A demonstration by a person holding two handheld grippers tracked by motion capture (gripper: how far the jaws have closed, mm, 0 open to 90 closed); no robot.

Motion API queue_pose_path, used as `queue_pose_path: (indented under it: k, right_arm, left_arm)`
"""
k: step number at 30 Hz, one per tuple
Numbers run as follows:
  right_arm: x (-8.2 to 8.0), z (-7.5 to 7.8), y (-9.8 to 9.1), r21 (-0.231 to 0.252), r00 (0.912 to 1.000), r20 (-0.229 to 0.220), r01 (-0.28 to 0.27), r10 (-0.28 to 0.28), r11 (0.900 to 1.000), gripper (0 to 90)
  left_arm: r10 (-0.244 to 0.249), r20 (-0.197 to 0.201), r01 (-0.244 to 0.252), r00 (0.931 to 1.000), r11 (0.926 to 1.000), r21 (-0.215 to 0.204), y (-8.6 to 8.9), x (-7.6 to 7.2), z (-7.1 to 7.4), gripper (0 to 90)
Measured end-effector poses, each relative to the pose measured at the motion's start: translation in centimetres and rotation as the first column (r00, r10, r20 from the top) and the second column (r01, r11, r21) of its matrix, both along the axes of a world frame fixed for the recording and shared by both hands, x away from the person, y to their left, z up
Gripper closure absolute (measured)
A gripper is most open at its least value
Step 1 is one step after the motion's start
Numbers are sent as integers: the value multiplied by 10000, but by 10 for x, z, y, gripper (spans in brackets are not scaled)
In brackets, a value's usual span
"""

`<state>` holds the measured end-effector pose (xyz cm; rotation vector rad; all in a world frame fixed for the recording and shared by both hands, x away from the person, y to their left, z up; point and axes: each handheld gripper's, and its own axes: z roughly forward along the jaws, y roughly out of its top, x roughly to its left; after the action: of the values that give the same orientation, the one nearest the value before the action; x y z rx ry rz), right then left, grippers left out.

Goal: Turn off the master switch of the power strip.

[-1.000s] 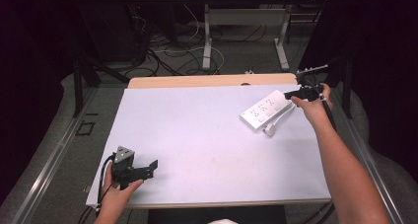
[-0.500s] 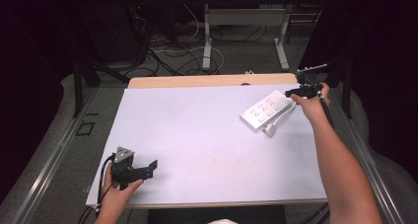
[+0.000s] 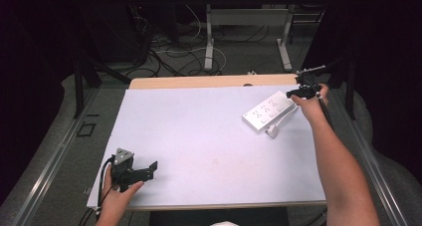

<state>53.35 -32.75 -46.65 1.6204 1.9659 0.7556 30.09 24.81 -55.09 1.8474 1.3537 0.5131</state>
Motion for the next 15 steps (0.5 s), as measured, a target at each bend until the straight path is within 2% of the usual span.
queue_pose_path:
  k: [7, 15]
  right_arm:
    - [6, -6, -1, 66, 10000, -85, -7, 7, 10000, 629]
    - [14, -18, 0, -23, 9989, -461, 36, -37, 10000, 793]
  left_arm:
    - [139, -8, -139, 9999, 9999, 8, 2, -3, -1, 29]
    - [313, 38, -313, 9995, 9995, -31, 6, -5, 1, 30]
